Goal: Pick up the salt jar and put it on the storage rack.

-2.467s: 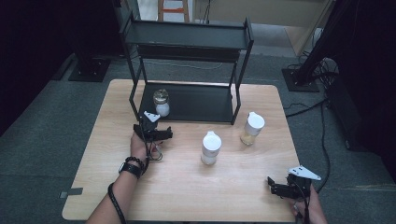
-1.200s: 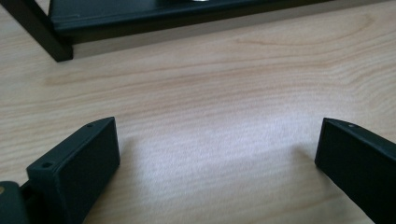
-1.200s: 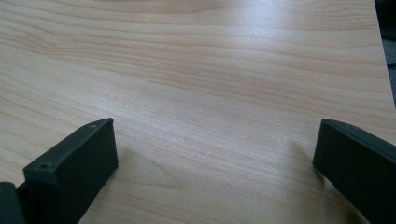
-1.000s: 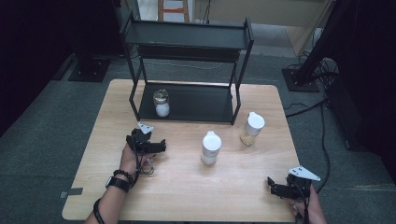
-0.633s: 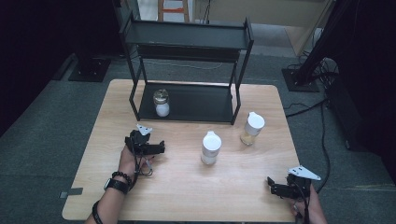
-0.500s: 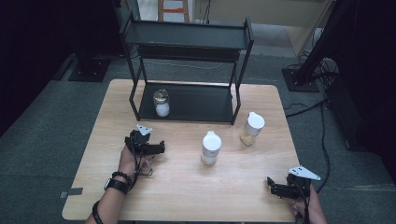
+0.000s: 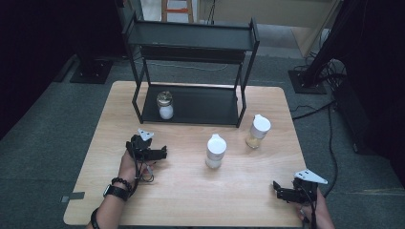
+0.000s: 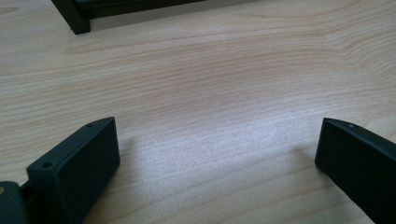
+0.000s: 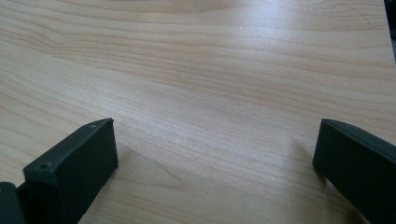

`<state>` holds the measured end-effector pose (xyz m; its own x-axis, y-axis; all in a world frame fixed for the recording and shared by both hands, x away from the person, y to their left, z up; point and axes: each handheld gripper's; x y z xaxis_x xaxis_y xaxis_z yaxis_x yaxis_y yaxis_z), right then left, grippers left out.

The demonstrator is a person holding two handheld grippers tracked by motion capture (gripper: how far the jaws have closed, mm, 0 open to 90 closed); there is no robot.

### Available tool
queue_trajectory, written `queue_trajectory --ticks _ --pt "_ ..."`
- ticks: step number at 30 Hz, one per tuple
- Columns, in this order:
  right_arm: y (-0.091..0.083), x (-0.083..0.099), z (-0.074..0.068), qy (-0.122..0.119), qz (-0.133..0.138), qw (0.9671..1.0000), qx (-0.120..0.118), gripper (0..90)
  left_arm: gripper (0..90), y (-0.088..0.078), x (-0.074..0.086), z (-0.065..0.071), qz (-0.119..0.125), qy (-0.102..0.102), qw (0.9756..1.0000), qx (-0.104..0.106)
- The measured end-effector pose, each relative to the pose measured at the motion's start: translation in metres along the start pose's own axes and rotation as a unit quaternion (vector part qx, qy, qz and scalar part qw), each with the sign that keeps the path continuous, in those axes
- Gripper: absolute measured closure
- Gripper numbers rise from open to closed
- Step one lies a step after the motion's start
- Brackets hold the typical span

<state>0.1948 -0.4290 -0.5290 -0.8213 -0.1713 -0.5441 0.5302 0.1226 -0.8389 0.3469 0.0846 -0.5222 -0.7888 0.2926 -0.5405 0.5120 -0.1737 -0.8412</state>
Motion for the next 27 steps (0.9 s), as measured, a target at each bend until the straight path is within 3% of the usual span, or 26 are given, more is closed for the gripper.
queue_trajectory --ticks 10,27 --pt "0.000 0.000 0.000 0.000 0.000 1.0000 -0.001 0.0 0.0 -0.001 0.002 -0.001 -0.001 0.004 1.0000 0.001" --pt "0.000 0.000 0.000 0.002 0.000 1.0000 0.001 0.0 0.0 -0.013 0.020 -0.010 0.000 0.006 1.0000 0.003"
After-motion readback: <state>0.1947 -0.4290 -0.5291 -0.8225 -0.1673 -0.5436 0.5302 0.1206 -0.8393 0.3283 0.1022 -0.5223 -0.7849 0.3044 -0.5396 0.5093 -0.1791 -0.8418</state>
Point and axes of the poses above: each handheld gripper's, and its own axes: y roughly forward along the jaws, x roughly out of its underside, z roughly to its right, and after that the axes turned 13 degrees about -z, right-handed
